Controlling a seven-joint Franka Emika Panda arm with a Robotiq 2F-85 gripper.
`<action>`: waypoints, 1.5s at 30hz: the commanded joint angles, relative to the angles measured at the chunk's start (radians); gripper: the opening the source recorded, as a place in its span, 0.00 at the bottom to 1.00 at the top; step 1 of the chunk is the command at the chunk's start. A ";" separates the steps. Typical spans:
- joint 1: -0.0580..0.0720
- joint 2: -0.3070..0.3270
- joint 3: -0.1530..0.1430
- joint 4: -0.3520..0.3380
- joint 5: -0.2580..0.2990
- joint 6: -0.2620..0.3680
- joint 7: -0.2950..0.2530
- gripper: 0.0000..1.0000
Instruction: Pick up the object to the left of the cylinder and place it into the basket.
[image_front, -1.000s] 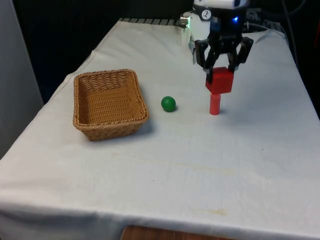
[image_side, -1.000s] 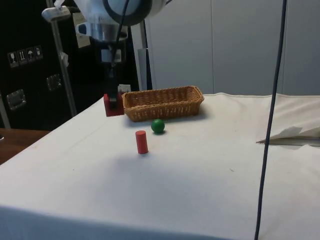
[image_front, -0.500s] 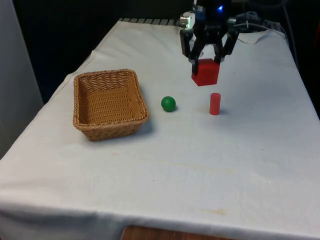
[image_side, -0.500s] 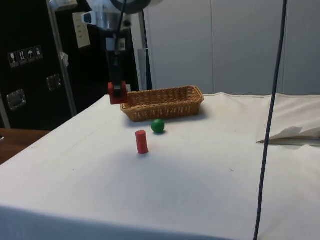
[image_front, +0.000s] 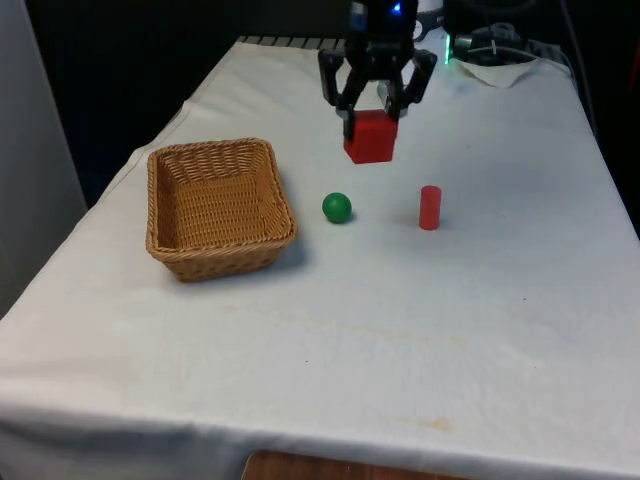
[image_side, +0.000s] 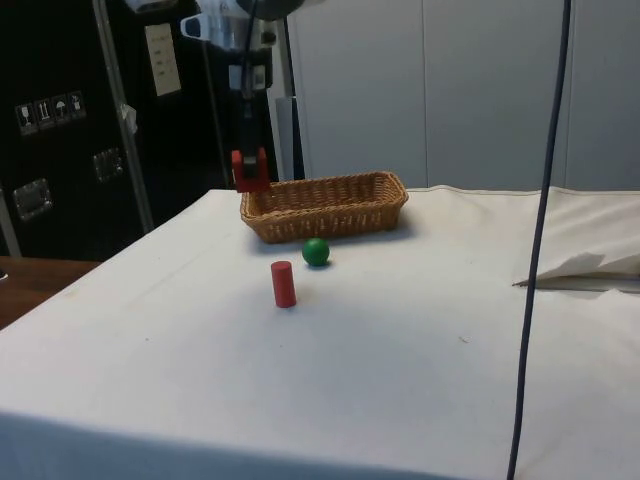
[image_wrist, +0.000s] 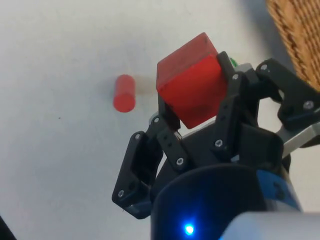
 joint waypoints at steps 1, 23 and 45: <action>-0.004 0.001 -0.009 -0.002 -0.006 0.002 -0.011 0.02; -0.023 0.053 -0.113 0.000 0.021 0.024 -0.132 0.02; -0.058 0.184 -0.196 0.016 0.101 0.092 -0.268 0.02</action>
